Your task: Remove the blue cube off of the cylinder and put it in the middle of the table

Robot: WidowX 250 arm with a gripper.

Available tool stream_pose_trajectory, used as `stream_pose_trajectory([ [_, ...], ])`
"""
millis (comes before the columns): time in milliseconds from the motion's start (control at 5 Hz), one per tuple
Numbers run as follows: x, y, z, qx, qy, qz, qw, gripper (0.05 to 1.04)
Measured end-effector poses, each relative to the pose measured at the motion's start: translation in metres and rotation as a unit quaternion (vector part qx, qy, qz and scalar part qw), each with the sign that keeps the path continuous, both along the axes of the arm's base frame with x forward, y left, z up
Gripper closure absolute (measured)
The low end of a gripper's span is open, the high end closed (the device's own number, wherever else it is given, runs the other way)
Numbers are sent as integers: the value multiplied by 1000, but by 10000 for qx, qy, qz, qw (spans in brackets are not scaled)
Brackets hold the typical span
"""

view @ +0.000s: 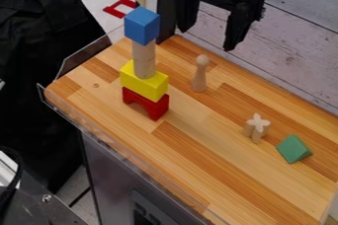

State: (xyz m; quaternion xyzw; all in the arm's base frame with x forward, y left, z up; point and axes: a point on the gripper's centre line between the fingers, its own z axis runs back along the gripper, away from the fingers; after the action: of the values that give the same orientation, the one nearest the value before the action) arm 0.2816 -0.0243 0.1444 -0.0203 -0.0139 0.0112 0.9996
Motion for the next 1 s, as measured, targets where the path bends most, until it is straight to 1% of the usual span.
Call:
stream_pose_trajectory([
  [200,-1,0,-9,3,161,-6,9999,84],
  [400,5,-1,-5,-230,91,-391,9989,84],
  [600,13,6,4,-301,-109,-459,9984,84],
  [800,13,15,16,-336,-318,-482,9978,83],
  [1000,10,31,32,-367,-629,-343,9968,84],
])
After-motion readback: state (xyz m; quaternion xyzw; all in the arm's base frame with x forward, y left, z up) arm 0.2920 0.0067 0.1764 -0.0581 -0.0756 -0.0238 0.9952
